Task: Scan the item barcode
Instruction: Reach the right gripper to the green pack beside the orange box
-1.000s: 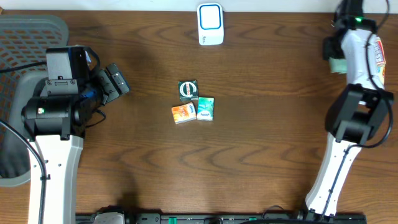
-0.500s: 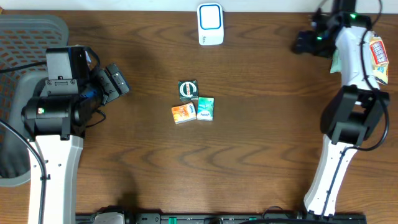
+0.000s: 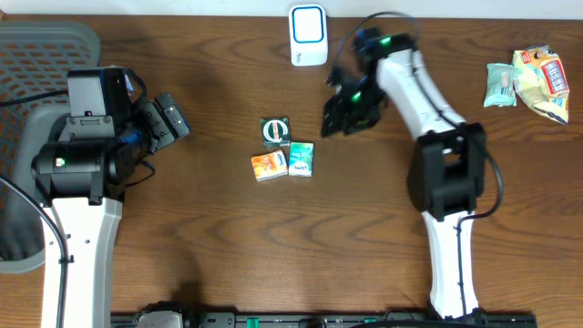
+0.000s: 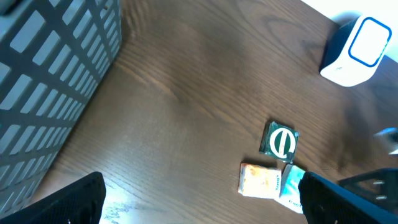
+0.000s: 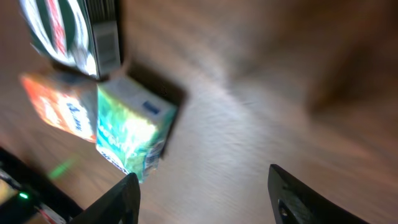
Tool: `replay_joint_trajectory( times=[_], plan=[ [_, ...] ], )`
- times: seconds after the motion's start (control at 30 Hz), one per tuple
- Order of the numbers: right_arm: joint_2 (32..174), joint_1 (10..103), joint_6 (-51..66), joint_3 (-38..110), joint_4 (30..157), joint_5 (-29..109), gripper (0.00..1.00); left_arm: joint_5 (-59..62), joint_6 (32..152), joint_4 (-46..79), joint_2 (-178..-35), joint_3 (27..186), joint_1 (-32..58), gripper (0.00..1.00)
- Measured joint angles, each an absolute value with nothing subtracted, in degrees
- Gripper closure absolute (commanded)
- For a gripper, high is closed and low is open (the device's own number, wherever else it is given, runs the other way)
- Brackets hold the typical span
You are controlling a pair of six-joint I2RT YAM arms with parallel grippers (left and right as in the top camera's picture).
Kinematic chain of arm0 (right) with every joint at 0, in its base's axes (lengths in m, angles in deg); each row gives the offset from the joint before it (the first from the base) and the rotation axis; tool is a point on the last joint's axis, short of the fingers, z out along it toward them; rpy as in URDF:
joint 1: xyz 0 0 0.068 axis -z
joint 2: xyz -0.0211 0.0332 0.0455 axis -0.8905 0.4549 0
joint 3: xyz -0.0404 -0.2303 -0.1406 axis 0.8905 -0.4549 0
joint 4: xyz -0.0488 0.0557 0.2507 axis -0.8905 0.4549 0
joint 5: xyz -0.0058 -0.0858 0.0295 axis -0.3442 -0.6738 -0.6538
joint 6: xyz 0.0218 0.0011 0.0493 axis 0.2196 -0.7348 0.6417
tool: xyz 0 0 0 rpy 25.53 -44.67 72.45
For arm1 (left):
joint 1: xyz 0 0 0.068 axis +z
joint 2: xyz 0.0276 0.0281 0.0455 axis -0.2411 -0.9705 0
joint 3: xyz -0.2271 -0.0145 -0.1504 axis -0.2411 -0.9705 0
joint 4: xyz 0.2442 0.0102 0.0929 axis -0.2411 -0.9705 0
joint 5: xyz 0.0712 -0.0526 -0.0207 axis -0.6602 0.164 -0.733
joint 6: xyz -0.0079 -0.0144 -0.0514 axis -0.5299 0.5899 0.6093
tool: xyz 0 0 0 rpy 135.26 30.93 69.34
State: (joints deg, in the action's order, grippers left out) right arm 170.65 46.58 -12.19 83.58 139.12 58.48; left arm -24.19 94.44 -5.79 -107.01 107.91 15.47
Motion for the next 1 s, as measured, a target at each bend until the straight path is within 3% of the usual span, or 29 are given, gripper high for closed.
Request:
replay_joint_trajectory(
  times=[0.1, 0.43, 0.47, 0.7, 1.0],
  plan=[
    [170.6, 42.9, -12.1, 80.6, 139.0, 57.1, 0.49, -24.2, 94.4, -5.8, -107.0, 107.9, 15.5, 0.02],
    [170.6, 38.3, -7.1, 80.0, 141.0, 53.1, 0.48, -24.2, 94.4, -5.8, -107.0, 107.9, 15.5, 0.02],
    [170.6, 38.4, -6.6, 80.0, 141.2, 53.0, 0.50, -24.2, 94.4, -5.8, -107.0, 107.9, 15.5, 0.02],
    [170.3, 38.3, -5.0, 80.3, 140.3, 54.2, 0.91, -24.2, 94.4, -5.8, -107.0, 107.9, 15.5, 0.02],
    [170.0, 34.2, -3.6, 80.3, 135.1, 55.1, 0.98, -24.2, 94.4, -5.8, -107.0, 107.9, 15.5, 0.02]
  ],
)
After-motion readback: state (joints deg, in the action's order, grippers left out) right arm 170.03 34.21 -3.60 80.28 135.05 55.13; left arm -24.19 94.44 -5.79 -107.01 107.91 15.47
